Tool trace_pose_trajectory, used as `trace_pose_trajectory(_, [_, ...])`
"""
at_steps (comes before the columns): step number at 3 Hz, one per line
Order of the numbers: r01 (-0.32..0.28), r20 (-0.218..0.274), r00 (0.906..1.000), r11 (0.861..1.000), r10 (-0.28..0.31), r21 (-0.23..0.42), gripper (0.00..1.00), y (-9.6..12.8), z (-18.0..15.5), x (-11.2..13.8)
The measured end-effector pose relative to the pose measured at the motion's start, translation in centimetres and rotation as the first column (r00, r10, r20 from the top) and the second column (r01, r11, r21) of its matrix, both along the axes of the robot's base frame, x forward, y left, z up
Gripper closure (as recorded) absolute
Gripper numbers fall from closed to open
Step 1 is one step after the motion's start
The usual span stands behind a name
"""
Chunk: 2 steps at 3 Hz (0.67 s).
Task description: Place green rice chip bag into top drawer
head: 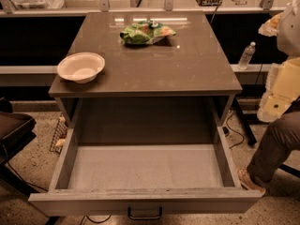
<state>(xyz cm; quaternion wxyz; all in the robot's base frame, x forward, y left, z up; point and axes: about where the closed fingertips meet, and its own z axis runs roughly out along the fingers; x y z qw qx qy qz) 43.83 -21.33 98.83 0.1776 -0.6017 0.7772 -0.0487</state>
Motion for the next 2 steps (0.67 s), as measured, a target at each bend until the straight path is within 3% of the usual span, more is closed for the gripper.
trace_pose_trajectory(1, [-0.011, 0.019, 0.9997, 1.0, 0.011, -0.002, 0.0, 0.3, 0.2, 0.3])
trace_pose_trajectory(2, [-0.146, 0.161, 0.9776, 0.988, 0.135, 0.055, 0.0, 3.2, 0.5, 6.2])
